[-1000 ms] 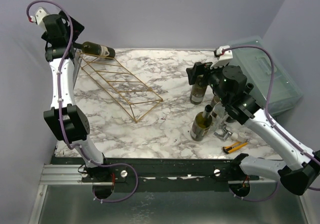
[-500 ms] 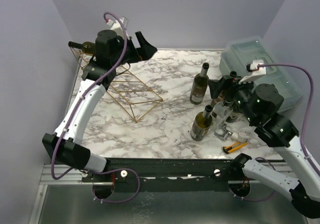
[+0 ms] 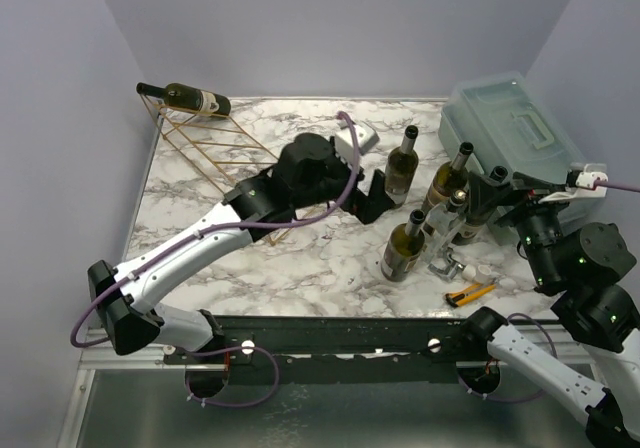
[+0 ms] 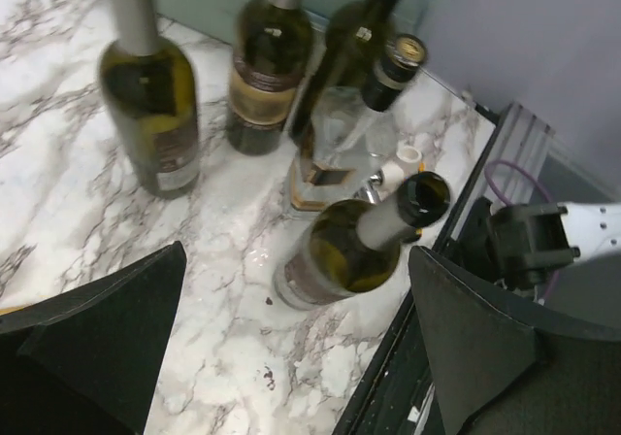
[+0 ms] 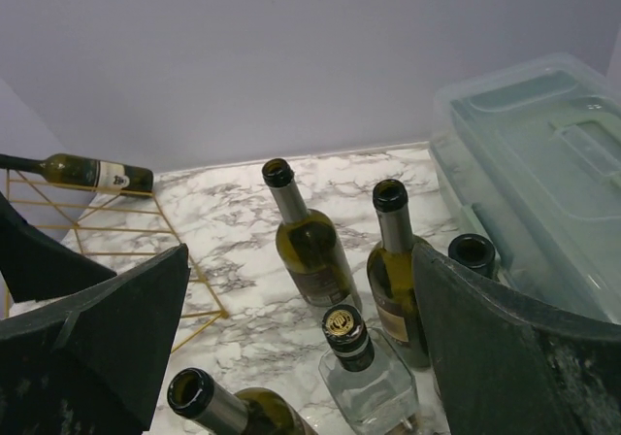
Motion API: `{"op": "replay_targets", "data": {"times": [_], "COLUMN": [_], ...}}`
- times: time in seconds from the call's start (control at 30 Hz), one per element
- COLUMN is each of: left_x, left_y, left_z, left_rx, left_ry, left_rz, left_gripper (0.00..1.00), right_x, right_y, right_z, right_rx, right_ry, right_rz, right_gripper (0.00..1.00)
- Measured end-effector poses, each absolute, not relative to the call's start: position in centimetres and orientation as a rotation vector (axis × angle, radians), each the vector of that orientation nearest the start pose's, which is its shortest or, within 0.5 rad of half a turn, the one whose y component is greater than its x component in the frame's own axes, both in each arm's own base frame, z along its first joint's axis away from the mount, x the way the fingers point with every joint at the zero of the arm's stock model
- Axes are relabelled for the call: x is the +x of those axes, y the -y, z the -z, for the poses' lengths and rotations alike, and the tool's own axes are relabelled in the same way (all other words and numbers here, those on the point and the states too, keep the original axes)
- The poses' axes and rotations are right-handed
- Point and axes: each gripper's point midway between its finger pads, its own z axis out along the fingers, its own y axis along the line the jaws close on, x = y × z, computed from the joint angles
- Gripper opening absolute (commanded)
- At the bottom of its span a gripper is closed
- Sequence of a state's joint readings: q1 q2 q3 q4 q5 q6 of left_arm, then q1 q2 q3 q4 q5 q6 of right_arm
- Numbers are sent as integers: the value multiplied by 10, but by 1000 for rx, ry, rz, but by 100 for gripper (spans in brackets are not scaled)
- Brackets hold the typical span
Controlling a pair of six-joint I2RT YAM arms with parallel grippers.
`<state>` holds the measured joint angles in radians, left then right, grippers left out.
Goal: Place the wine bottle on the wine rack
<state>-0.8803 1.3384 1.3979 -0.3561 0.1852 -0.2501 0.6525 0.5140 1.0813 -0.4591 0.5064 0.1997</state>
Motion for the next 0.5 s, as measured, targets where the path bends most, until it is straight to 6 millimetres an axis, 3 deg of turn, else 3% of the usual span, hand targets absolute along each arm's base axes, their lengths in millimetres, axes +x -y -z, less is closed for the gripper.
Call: {"op": "replay_targets", "data": {"times": [0.17, 0.5], "left_x": [190, 190], "left_y": [392, 427], "left_z": [-319, -287], "left_rx": [922, 840], "left_ry": [-1783, -1885], "left_rz": [923, 812], "left_gripper": [99, 99], "right_x": [200, 191], "right_y": [-48, -37], "right_z": [-407, -401], "right_rx": [99, 116], "right_ry": [-1475, -1475], "right_rz": [-289, -269], "right_gripper": [100, 100]}}
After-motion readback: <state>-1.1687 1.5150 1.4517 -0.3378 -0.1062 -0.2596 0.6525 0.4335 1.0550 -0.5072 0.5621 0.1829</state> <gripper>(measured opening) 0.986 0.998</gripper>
